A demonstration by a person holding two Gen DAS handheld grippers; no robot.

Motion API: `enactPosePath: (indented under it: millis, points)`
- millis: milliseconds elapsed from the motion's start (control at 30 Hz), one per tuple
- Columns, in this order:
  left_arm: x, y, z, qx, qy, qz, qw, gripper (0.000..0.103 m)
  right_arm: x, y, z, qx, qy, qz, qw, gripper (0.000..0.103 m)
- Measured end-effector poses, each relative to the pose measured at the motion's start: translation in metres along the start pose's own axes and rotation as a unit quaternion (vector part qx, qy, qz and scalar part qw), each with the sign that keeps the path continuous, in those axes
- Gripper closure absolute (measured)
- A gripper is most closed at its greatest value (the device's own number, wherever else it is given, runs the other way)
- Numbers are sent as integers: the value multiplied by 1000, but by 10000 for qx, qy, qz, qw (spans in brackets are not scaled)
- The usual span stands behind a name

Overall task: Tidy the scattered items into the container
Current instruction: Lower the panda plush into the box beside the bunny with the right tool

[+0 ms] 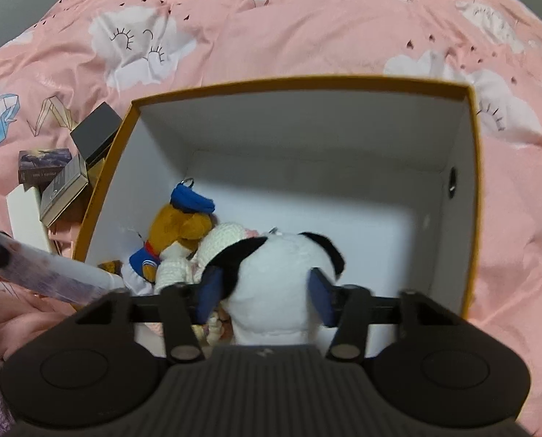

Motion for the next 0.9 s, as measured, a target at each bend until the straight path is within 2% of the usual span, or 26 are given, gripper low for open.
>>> enactPosePath:
  millis: [167,333,633,767,900]
  points:
    - [2,-2,-18,-230,456,-201,9985,101,-2,-1,-3,108,-13,-67,9999,57]
    - [9,2,-43,-309,837,-322,9955,101,-3,-1,-3,95,-27,-60,9999,57]
    - [18,3,-67,-468,1073,-602,9913,101,-1,-4,-2,120,-33,-101,9999,56]
    - [14,-10,-60,-386,1070,-1111,9873,101,-1,-4,-2,114,-37,-98,9999,56]
    - [7,-24,-45,-318,1146,-1741,9775,101,1,-5,-3,112,-39,-112,9999,56]
Point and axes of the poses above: each gripper's, at about its wrist camera, not at the fingertips, and z roughly against the way its jaws point, y to its left, x to its top, the point moved 2 cm from there along -z, roughly the way its jaws point, and after that the axes turned 11 degrees about x, right-handed, at the moved point
